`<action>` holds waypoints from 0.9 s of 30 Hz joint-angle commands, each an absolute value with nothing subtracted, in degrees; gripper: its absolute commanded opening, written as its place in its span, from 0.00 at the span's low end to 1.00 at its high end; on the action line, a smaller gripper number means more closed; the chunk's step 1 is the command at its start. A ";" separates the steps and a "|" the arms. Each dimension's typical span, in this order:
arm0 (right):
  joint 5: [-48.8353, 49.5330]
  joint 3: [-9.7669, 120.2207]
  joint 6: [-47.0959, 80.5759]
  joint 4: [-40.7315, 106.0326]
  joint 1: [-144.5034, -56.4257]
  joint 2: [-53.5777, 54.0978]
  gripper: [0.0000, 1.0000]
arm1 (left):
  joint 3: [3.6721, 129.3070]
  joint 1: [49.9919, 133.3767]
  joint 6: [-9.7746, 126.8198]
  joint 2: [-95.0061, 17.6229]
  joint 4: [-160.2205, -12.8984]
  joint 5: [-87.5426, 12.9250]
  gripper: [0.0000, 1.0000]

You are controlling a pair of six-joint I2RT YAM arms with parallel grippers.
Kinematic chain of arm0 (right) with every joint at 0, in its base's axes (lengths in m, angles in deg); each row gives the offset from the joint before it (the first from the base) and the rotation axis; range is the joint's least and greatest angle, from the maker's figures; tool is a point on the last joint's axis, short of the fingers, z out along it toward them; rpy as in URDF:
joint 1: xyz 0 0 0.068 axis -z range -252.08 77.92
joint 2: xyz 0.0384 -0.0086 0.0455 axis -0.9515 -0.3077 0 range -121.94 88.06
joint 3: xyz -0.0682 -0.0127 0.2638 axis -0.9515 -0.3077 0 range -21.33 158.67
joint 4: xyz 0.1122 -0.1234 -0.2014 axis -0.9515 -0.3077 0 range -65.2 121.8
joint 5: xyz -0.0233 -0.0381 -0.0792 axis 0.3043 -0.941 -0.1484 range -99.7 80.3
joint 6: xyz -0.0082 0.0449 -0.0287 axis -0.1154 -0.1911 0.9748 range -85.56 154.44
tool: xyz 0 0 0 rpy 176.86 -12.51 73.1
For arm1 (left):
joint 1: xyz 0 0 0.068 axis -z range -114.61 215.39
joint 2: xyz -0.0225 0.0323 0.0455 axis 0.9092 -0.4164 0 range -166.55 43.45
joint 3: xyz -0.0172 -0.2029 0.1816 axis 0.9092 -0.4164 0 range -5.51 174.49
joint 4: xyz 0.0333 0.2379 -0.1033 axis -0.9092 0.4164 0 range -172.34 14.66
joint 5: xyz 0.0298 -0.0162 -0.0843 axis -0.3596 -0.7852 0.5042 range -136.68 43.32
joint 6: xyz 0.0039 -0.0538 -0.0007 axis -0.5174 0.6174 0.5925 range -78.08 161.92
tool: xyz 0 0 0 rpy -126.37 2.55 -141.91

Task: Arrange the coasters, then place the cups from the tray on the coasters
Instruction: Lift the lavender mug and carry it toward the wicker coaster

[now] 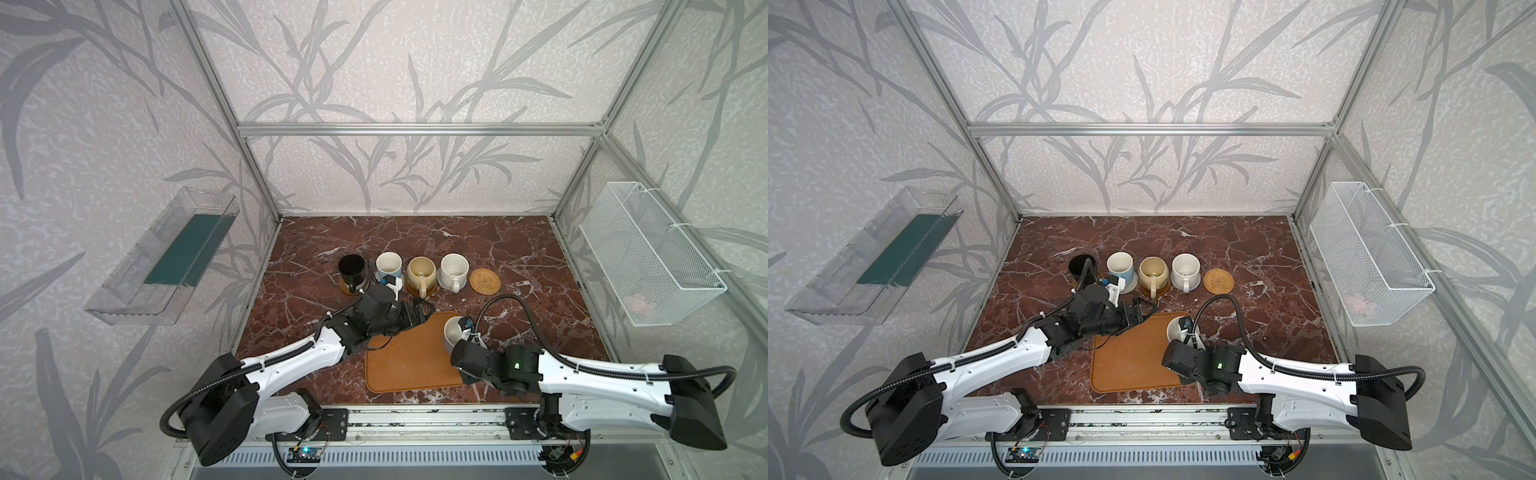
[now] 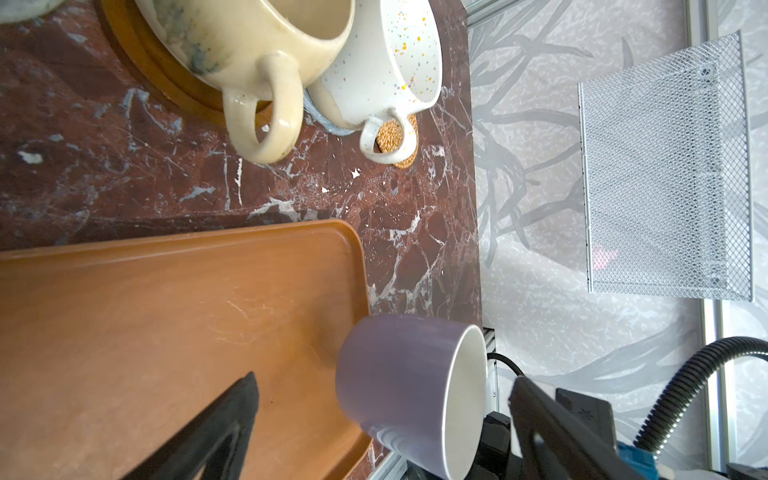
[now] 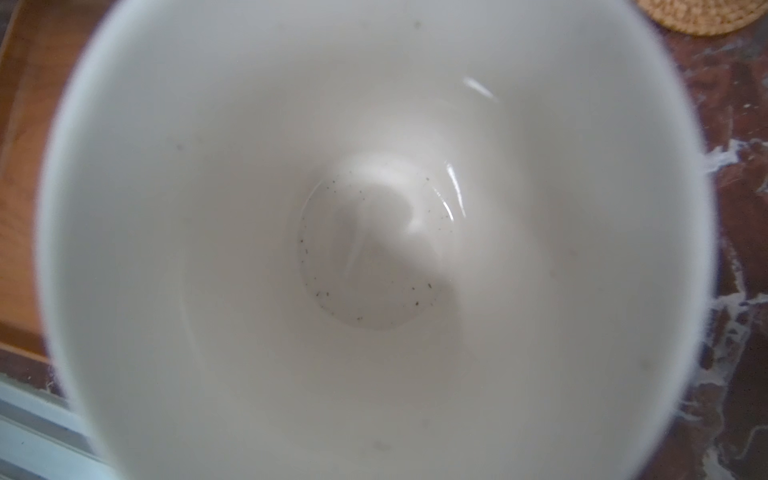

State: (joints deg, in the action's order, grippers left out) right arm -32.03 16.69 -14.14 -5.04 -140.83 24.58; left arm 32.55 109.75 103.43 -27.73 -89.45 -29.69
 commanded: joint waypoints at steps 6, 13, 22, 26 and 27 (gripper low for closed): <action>-30.78 21.47 -9.76 -6.31 -131.82 28.21 0.00 | 38.22 110.14 101.68 -29.25 -88.27 -33.58 0.97; -25.52 23.76 -5.30 -4.12 -121.49 27.99 0.00 | 43.57 110.30 100.60 -32.68 -87.17 -32.95 0.97; -25.76 29.84 0.37 -5.94 -110.46 23.13 0.00 | 50.50 110.92 100.01 -38.00 -86.92 -34.18 0.97; -22.30 30.51 2.13 -2.04 -104.70 20.24 0.00 | 54.35 111.28 99.09 -40.87 -85.55 -36.05 0.98; -21.51 30.61 2.33 -1.05 -103.53 19.45 0.00 | 55.35 111.36 98.76 -41.47 -84.87 -36.31 0.98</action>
State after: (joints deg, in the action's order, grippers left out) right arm -22.81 28.30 -0.19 -5.83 -105.99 20.58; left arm 52.20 111.02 100.20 -40.32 -86.48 -34.17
